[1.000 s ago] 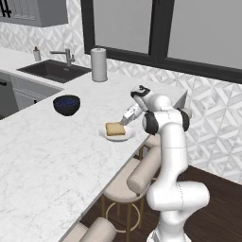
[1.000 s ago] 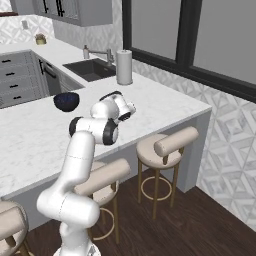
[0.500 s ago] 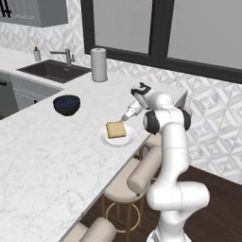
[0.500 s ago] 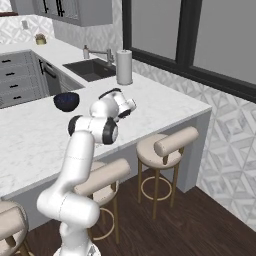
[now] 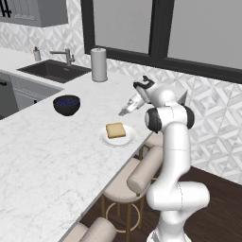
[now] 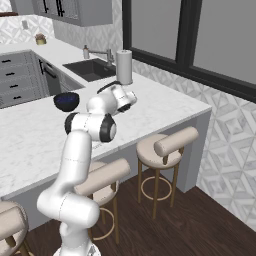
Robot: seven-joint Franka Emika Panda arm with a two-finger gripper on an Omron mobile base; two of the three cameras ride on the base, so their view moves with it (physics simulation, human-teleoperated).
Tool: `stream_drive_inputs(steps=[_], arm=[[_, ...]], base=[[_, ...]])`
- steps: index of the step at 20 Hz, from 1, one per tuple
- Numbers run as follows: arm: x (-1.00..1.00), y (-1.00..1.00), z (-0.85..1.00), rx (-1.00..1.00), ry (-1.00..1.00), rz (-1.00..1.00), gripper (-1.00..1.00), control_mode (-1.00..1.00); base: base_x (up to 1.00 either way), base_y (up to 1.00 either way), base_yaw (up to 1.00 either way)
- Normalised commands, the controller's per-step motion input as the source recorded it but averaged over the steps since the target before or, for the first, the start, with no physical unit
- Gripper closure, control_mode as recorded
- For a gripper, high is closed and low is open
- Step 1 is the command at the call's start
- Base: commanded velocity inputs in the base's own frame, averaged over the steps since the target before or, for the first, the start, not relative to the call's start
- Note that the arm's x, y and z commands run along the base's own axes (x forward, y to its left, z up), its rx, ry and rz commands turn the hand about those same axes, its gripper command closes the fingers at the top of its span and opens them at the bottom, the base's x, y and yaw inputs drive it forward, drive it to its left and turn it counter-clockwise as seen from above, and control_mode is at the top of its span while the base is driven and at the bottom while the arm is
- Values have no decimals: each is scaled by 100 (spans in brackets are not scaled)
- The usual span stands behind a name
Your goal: Start the toaster. Once the lever pops up, take the bread to the plate on the dining counter.
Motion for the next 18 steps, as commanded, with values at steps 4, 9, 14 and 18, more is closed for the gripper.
stream_drive_inputs(steps=[4, 9, 14, 18], arm=[[-41, 0, 66, 7, -32, -3, -100, -100], [-90, 1, 39, 1, -52, -7, -100, -100], [-100, 20, 3, -6, -59, -9, -100, -100], [-100, 31, 9, -18, -54, -1, -100, -100]], base=[[0, 0, 0], [0, 0, 0], [0, 0, 0], [0, 0, 0]])
